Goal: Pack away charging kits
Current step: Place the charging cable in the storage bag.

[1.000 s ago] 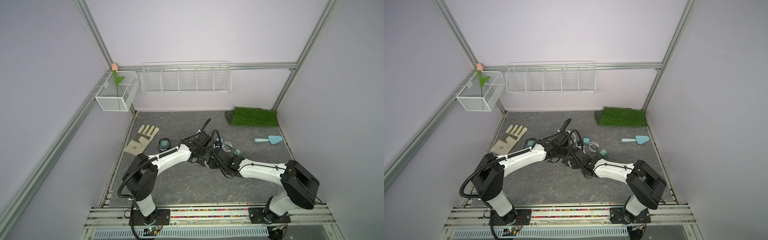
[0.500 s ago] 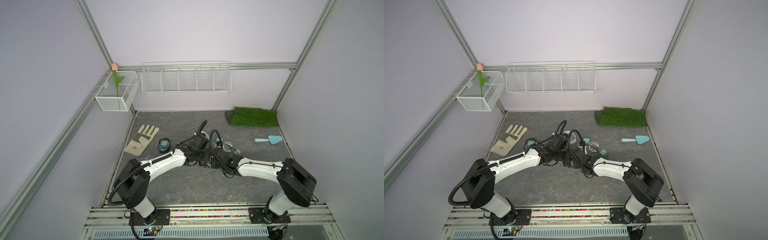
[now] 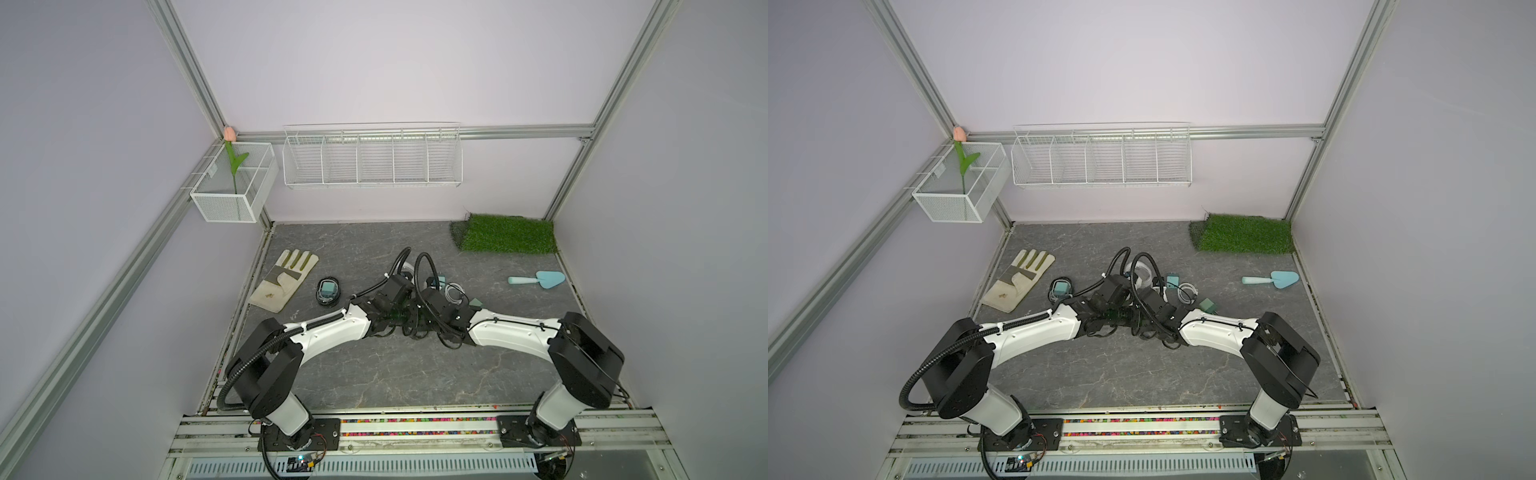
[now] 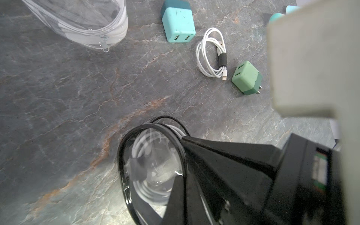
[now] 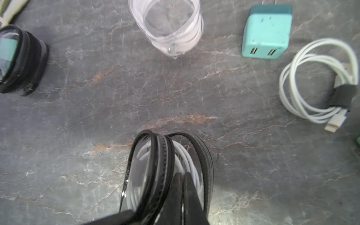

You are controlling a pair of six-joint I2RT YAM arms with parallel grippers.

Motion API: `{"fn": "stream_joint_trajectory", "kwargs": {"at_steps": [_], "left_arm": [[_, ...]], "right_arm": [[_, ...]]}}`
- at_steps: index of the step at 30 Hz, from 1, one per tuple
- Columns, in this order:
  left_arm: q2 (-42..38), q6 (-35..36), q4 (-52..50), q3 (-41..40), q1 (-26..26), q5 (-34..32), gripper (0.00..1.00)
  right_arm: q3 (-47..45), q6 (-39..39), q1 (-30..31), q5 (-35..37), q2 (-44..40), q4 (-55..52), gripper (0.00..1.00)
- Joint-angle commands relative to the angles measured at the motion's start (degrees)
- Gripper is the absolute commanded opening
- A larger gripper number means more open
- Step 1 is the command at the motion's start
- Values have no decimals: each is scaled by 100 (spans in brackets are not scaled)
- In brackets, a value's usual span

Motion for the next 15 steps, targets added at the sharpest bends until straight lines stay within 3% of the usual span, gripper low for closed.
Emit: {"fn": "stream_joint_trajectory", "kwargs": {"at_steps": [1, 11, 15], "left_arm": [[-231, -118, 326, -75, -17, -39, 0], [-205, -286, 225, -105, -1, -65, 0], [-232, -334, -438, 39, 5, -796, 0]], "right_arm": [[-93, 204, 4, -92, 103, 198, 6], [-235, 298, -39, 398, 312, 247, 6], [-156, 280, -46, 774, 328, -10, 6]]}}
